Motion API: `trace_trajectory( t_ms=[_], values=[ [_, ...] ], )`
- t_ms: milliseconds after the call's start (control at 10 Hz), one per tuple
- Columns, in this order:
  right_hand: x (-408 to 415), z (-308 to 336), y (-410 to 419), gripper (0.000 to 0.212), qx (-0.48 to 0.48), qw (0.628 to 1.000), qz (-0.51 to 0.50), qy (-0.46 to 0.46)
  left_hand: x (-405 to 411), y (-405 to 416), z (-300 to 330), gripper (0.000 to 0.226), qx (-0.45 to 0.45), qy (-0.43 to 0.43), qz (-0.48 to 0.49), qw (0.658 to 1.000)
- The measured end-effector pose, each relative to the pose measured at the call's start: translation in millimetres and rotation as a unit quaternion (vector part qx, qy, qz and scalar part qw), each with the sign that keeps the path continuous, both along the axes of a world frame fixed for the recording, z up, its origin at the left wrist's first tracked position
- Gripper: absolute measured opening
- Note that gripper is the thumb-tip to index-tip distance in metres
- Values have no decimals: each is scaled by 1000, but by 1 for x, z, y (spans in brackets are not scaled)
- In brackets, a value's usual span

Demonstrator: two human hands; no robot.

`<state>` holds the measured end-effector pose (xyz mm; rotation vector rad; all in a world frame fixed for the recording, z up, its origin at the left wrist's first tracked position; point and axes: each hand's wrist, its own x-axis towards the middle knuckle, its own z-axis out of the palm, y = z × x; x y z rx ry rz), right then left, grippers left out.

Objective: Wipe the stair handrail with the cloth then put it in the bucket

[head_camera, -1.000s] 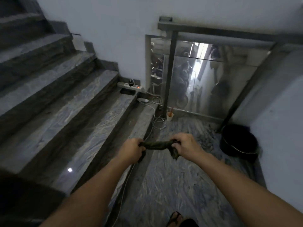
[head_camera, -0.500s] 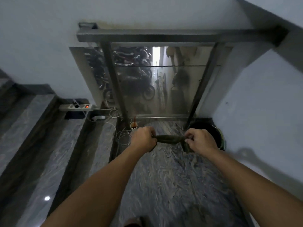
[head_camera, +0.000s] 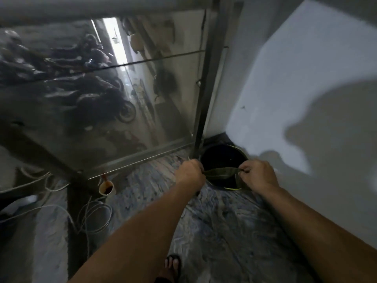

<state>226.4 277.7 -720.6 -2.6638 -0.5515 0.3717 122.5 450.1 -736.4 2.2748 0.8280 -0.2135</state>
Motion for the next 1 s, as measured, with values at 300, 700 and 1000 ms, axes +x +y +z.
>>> trace_trajectory(
  t_ms=[300, 700, 1000],
  values=[
    [98, -218, 6, 2, 98, 991, -90, -23, 131, -9, -199, 19, -34, -68, -15, 997],
    [107, -316, -57, 19, 159, 972, -169, 27, 127, 38, -285, 23, -24, -17, -119, 992],
    [29, -320, -211, 3, 63, 955, -284, 65, 5, 149, -324, 25, -32, 39, 16, 999]
  ],
)
